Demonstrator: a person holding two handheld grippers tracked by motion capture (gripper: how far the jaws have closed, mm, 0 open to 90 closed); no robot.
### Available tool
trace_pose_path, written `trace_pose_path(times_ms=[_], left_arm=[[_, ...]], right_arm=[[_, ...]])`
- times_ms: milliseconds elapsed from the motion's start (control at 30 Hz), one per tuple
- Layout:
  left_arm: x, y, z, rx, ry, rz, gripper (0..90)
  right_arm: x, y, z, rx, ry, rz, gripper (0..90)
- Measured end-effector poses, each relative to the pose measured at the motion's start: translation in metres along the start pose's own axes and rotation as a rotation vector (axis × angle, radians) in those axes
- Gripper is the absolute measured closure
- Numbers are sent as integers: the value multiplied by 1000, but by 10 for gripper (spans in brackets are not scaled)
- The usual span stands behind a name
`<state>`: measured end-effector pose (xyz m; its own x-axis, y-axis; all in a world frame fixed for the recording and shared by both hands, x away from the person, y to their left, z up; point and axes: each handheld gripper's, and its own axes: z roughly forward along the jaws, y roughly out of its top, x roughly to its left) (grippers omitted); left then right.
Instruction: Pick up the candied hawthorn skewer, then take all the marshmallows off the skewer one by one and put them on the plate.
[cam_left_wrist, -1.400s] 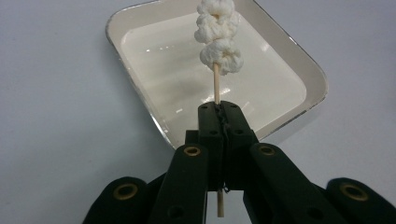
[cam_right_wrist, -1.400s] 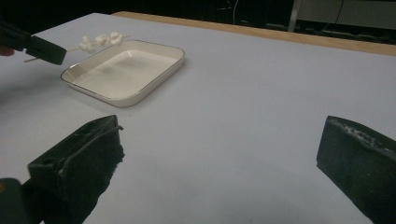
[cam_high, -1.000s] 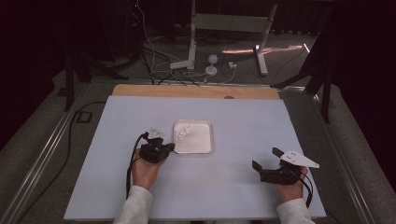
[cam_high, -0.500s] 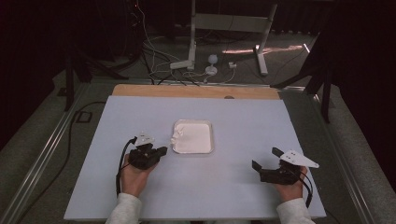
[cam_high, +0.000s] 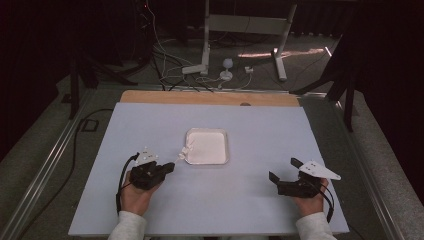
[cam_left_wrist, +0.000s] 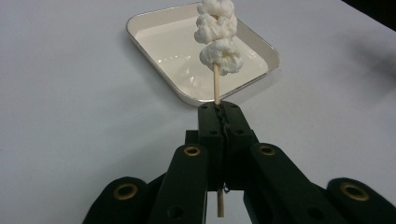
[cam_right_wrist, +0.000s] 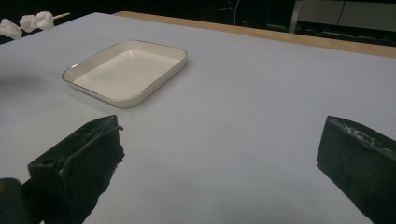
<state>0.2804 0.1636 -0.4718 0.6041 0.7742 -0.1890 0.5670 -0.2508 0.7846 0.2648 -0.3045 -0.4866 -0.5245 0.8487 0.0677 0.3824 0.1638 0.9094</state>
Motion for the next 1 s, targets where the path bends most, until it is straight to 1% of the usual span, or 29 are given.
trace_pose_path(times_ms=[233,300,400,433,467,533,600,633,667,700,733,767,800,833,867,1000], left_arm=[[-6,-3,-5,-19,-34,36,896],[-8,-3,-7,-27,-45,53,896],[-9,-3,-8,-29,-49,62,896],[-10,-3,-9,-32,-53,65,896],[-12,-3,-9,-31,-54,71,896],[-14,-3,-9,-30,-57,82,896],[-17,-3,-9,-30,-64,89,896],[-18,-2,-8,-28,-66,95,896],[-19,-2,-8,-27,-66,98,896],[-20,-2,-8,-28,-71,100,896],[-21,-2,-7,-27,-73,102,896],[-22,-2,-7,-25,-75,105,896],[-22,-1,-6,-25,-76,105,896],[-23,-1,-6,-23,-79,107,896],[-24,-1,-5,-22,-82,110,896],[-26,-1,-5,-24,-86,112,896]], right_arm=[[10,3,3,-5,25,7,0],[14,6,5,-14,41,6,0],[22,15,9,-25,66,-3,0],[22,15,9,-25,66,-3,0],[30,23,14,-27,90,-24,0],[37,28,19,-26,107,-39,0],[44,34,27,-25,123,-46,1],[44,34,27,-25,123,-46,1],[48,36,30,-23,130,-47,6],[52,39,34,-24,138,-50,24],[59,44,42,-20,159,-51,46],[59,44,42,-20,159,-51,46],[66,48,49,-16,179,-58,65],[66,48,49,-16,179,-58,65],[74,52,55,-13,190,-71,97],[86,59,64,-19,219,-76,150]])
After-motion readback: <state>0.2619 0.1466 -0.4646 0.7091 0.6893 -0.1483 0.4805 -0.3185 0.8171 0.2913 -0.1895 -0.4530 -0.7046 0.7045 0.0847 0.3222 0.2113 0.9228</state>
